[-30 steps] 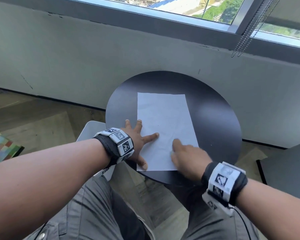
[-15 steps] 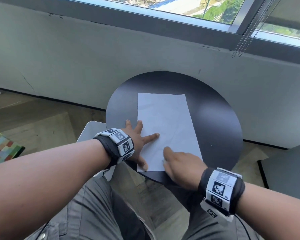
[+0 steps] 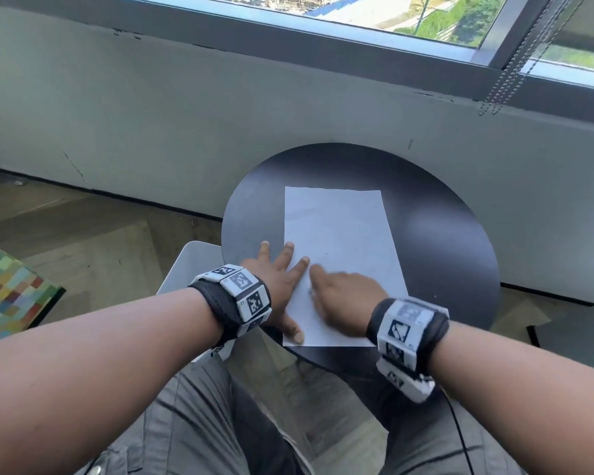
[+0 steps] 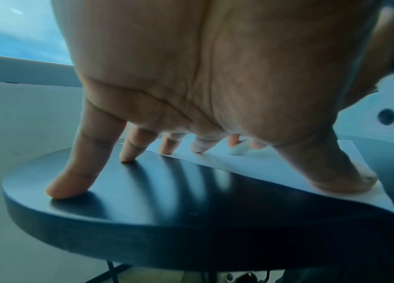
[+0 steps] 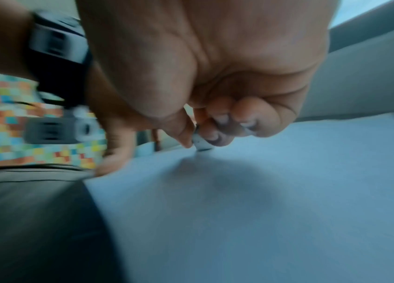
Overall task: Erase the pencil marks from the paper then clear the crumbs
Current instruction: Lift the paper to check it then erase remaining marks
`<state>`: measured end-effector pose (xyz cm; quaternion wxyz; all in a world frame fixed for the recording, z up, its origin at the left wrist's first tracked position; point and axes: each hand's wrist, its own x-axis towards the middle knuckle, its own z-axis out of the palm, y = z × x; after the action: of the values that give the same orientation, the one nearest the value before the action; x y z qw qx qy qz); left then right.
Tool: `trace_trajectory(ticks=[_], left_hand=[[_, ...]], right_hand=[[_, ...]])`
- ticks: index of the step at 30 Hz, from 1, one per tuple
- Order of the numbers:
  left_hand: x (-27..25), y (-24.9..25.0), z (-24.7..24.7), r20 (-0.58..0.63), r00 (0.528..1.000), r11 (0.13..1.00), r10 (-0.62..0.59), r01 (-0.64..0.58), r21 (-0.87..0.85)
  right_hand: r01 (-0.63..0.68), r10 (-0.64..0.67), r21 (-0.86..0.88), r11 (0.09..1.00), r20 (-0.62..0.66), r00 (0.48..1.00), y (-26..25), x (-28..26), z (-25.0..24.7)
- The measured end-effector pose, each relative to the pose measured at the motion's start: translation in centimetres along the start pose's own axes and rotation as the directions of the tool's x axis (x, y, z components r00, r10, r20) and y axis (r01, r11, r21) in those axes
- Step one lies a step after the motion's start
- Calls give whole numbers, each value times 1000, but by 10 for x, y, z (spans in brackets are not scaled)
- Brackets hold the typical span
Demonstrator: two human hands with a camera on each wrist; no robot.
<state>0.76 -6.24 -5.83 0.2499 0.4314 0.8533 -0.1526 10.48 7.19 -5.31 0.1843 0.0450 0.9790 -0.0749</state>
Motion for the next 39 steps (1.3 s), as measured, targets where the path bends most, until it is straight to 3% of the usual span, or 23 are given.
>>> trace_trajectory(ticks=[2, 4, 8, 9, 14, 19, 21, 23, 25, 26, 29, 32, 34, 35, 37, 38, 39], left_hand=[[0, -1, 1, -2, 1000, 1000, -1, 1, -4], [1, -1, 1, -2, 1000, 1000, 0, 0, -7], [-1, -1, 0, -14, 1000, 1000, 13, -13, -10], [-1, -1, 0, -14, 1000, 1000, 14, -14, -11], [-2, 0, -2, 7, 1000, 1000, 1, -1, -30], [-7, -3, -2, 17, 1000, 999, -11, 11, -35], [-12, -4, 3, 8, 1000, 999, -10, 10, -53], [-16, -7, 10, -23, 1000, 995, 1, -3, -95], [-25, -9, 17, -59, 998, 989, -5, -4, -148], [-31, -9, 18, -83, 997, 985, -11, -3, -174], [-45, -14, 25, -174, 982, 957, -75, 22, -290], [-45, -35, 40, -216, 916, 793, -340, 155, -589], [-46, -53, 43, -97, 853, 533, -513, 228, -815], [-48, -56, 42, 15, 846, 333, -533, 226, -915], [-56, -56, 34, 183, 886, -53, -426, 177, -983], [-61, -55, 28, 200, 901, -134, -386, 159, -978], [-63, -55, 24, 198, 907, -154, -372, 150, -977]], right_hand=[[-126, 126, 7, 992, -49, 991, 21, 20, -13], [-173, 174, 19, 985, -61, 983, 29, 30, -20], [26, -26, 12, 1000, -2, 1000, 3, 22, -7], [12, -12, 14, 1000, 4, 1000, 5, 21, -7], [-344, 347, 82, 935, -23, 938, 78, 25, -29], [-440, 469, 243, 865, -78, 880, 136, -19, -21], [-472, 493, 225, 852, -48, 869, 151, -36, -10], [-499, 514, 140, 855, -96, 853, 155, -49, -3], [-473, 477, 69, 878, -208, 854, 143, -57, -2], [-408, 414, 74, 910, -235, 879, 130, -60, -3], [-117, 120, 31, 993, -163, 979, 79, -68, 10], [14, -13, 7, 1000, -101, 995, 39, -70, 28], [31, -30, 6, 999, -118, 993, 23, -70, 36], [35, -35, -2, 999, -132, 991, 18, -71, 39], [41, -43, -12, 999, -145, 988, 14, -73, 43], [47, -48, -8, 999, -148, 988, 14, -74, 45], [54, -54, 1, 999, -147, 988, 15, -75, 46]])
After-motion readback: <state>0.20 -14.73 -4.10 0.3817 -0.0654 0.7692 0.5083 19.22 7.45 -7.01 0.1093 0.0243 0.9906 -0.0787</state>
